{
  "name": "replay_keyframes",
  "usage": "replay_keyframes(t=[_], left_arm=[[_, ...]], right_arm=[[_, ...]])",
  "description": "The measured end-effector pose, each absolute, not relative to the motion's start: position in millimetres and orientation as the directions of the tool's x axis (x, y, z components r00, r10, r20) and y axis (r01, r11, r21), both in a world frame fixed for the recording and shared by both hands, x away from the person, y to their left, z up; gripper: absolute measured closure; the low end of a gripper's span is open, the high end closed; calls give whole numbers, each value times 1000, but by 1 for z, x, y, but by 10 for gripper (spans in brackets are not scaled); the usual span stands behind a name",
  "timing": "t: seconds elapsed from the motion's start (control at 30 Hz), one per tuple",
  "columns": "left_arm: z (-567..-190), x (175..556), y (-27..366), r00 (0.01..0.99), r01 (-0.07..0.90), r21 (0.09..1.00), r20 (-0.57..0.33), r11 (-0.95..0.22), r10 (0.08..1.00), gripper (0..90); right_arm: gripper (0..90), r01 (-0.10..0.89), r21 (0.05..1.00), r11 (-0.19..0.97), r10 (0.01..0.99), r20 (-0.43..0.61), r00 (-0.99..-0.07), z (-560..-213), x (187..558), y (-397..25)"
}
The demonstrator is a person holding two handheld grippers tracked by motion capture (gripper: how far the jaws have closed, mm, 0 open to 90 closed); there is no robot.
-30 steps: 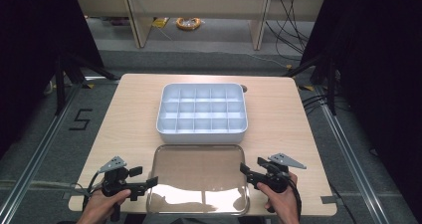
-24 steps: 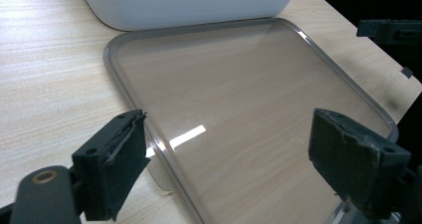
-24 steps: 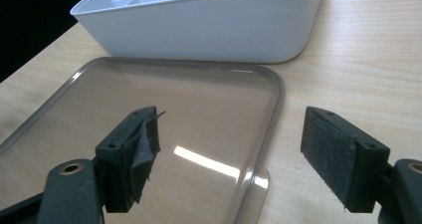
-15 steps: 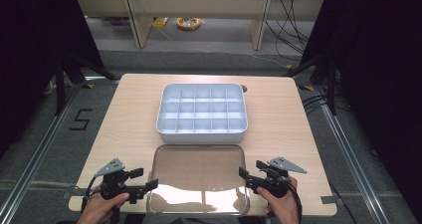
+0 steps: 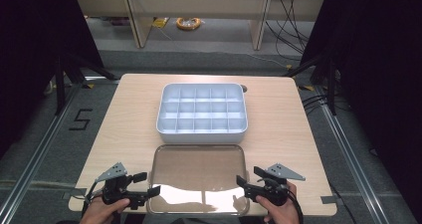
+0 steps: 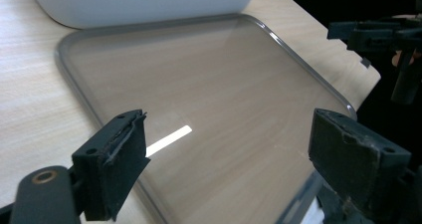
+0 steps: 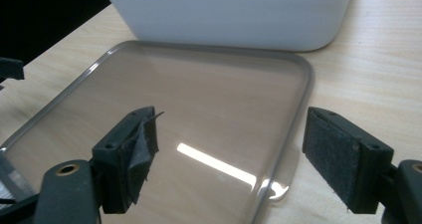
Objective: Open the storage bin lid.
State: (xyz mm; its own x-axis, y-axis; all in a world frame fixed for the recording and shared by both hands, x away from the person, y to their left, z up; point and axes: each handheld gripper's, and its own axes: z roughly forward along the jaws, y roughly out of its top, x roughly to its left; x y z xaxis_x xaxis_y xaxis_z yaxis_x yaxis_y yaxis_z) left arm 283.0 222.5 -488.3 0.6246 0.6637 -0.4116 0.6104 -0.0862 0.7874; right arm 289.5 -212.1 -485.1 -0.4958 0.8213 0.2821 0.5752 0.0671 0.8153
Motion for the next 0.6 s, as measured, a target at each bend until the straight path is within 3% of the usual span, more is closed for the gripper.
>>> replay_keyframes(t=[0.03, 0.2, 0.4, 0.6], left_arm=[[-488, 282, 221, 623, 614, 784, -413, -90, 664, 148], [-487, 276, 220, 647, 589, 801, -384, -110, 659, 148], [-487, 272, 218, 661, 578, 805, -366, -133, 654, 148], [-485, 266, 216, 664, 572, 807, -351, -146, 660, 148]], right_arm=[[228, 605, 796, 41, 821, 318, -474, -484, 286, -210], [226, 573, 816, 74, 820, 277, -501, -485, 282, -213], [219, 597, 802, 36, 814, 323, -483, -486, 275, -213], [212, 584, 809, 63, 808, 302, -506, -483, 267, -214]])
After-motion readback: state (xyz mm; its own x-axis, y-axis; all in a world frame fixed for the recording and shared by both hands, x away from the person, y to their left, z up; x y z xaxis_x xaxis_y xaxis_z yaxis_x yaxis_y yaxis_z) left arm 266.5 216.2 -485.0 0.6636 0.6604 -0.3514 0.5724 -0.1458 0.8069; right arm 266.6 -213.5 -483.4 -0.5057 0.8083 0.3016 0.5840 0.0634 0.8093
